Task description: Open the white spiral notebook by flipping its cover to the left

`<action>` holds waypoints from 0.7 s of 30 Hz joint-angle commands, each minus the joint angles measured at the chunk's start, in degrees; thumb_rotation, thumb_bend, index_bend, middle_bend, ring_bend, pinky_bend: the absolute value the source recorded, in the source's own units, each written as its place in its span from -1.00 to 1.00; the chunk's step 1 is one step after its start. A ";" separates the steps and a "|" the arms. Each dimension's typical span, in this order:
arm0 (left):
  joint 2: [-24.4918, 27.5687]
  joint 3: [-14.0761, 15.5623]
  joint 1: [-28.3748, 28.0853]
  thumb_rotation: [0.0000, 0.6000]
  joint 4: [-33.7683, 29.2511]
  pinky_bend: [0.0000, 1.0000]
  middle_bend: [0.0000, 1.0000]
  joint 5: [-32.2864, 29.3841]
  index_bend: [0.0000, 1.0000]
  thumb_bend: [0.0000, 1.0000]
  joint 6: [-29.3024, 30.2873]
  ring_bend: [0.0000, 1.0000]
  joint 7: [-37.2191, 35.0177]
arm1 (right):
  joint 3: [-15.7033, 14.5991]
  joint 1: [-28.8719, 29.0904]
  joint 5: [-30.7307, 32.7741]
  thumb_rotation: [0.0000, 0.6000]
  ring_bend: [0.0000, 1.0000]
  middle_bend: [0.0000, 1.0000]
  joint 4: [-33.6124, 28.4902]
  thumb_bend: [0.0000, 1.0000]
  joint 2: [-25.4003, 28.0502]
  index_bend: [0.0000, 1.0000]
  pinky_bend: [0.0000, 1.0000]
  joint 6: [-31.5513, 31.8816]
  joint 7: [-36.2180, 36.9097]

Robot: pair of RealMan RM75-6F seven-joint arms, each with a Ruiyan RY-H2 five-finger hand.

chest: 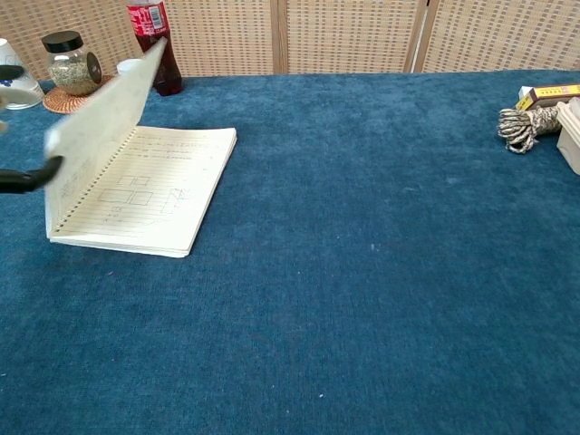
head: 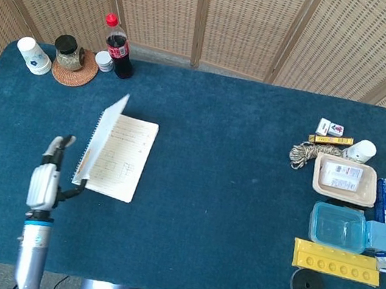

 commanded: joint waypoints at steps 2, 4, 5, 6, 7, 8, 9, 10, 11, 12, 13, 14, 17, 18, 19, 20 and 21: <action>4.52 -0.89 3.68 1.00 -1.25 -0.79 -0.70 -1.09 -1.00 -0.35 3.39 -0.95 -3.03 | 0.15 0.18 -0.21 1.00 -0.79 -0.64 0.04 -0.48 -0.09 -0.70 -0.67 0.10 0.10; 6.43 -0.92 5.00 1.00 -1.73 -0.79 -0.71 -1.31 -1.00 -0.35 4.43 -0.97 -3.71 | 0.26 0.31 -0.46 1.00 -0.79 -0.64 0.05 -0.48 -0.13 -0.70 -0.67 0.30 0.11; 7.55 -0.97 5.90 1.00 -1.93 -0.79 -0.72 -1.52 -1.00 -0.35 5.22 -0.98 -4.08 | 0.28 0.38 -0.55 1.00 -0.79 -0.64 0.02 -0.48 -0.13 -0.70 -0.67 0.31 0.06; 8.21 -1.02 6.47 1.00 -2.01 -0.79 -0.72 -1.72 -1.00 -0.35 5.66 -0.98 -4.34 | 0.27 0.44 -0.63 1.00 -0.79 -0.64 -0.02 -0.48 -0.11 -0.70 -0.67 0.29 0.01; 8.80 -1.01 6.94 1.00 -2.07 -0.79 -0.72 -1.92 -1.00 -0.35 5.90 -0.99 -4.58 | 0.27 0.50 -0.68 1.00 -0.79 -0.64 -0.07 -0.48 -0.08 -0.70 -0.67 0.23 -0.09; 9.39 -1.09 7.48 1.00 -2.04 -0.80 -0.72 -2.37 -1.00 -0.35 6.15 -0.99 -4.81 | 0.26 0.55 -0.72 1.00 -0.79 -0.64 -0.12 -0.48 -0.06 -0.70 -0.67 0.17 -0.19; 9.88 -1.22 7.96 1.00 -2.01 -0.80 -0.72 -2.92 -1.00 -0.35 6.28 -1.00 -5.03 | 0.24 0.60 -0.77 1.00 -0.79 -0.64 -0.19 -0.48 -0.04 -0.70 -0.67 0.12 -0.26; 10.61 -1.31 8.59 1.00 -1.82 -0.80 -0.72 -3.79 -1.00 -0.35 6.19 -1.00 -5.38 | 0.20 0.69 -0.90 1.00 -0.79 -0.64 -0.31 -0.48 0.02 -0.70 -0.67 0.04 -0.39; 11.28 -1.25 9.09 1.00 -1.50 -0.81 -0.72 -4.56 -1.00 -0.36 5.91 -1.00 -5.53 | 0.17 0.76 -1.04 1.00 -0.79 -0.64 -0.42 -0.48 0.06 -0.70 -0.67 0.02 -0.56; 12.00 -1.14 9.49 1.00 -1.27 -0.82 -0.72 -5.15 -1.00 -0.35 5.44 -1.00 -5.73 | 0.14 0.86 -1.21 1.00 -0.79 -0.64 -0.57 -0.48 0.10 -0.70 -0.67 0.01 -0.81; 12.61 -1.03 9.86 1.00 -0.93 -0.82 -0.73 -5.79 -1.00 -0.36 5.02 -1.00 -5.80 | 0.11 0.92 -1.32 1.00 -0.79 -0.64 -0.72 -0.48 0.13 -0.70 -0.67 0.02 -1.00; 13.39 -0.89 10.32 1.00 -0.60 -0.83 -0.73 -6.63 -1.00 -0.36 4.38 -1.00 -5.96 | 0.09 1.00 -1.53 1.00 -0.79 -0.64 -0.95 -0.48 0.15 -0.70 -0.67 0.09 -1.26; 14.72 -0.84 10.89 1.00 -0.20 -0.83 -0.73 -8.04 -1.00 -0.36 3.03 -1.00 -6.26 | -0.05 1.15 -2.00 1.00 -0.79 -0.64 -1.49 -0.48 0.26 -0.70 -0.67 0.21 -1.90; 15.18 -0.75 11.07 1.00 -0.06 -0.83 -0.73 -8.35 -1.00 -0.36 2.61 -1.00 -6.32 | -0.09 1.18 -2.18 1.00 -0.79 -0.64 -1.68 -0.48 0.31 -0.70 -0.67 0.31 -2.14; 15.84 -0.49 11.35 1.00 -0.02 -0.83 -0.73 -8.63 -1.00 -0.36 2.14 -1.00 -6.28 | -0.16 1.19 -2.40 1.00 -0.79 -0.64 -1.97 -0.48 0.41 -0.70 -0.67 0.46 -2.54; 16.27 -0.34 11.48 1.00 -0.20 -0.83 -0.73 -8.60 -1.00 -0.35 1.88 -1.00 -6.35 | -0.19 1.19 -2.50 1.00 -0.79 -0.64 -2.22 -0.48 0.49 -0.70 -0.67 0.54 -2.80; 16.62 -0.15 11.59 1.00 -0.34 -0.84 -0.73 -8.54 -1.00 -0.35 1.70 -1.00 -6.31 | -0.21 1.20 -2.57 1.00 -0.79 -0.64 -2.38 -0.48 0.54 -0.70 -0.67 0.61 -2.96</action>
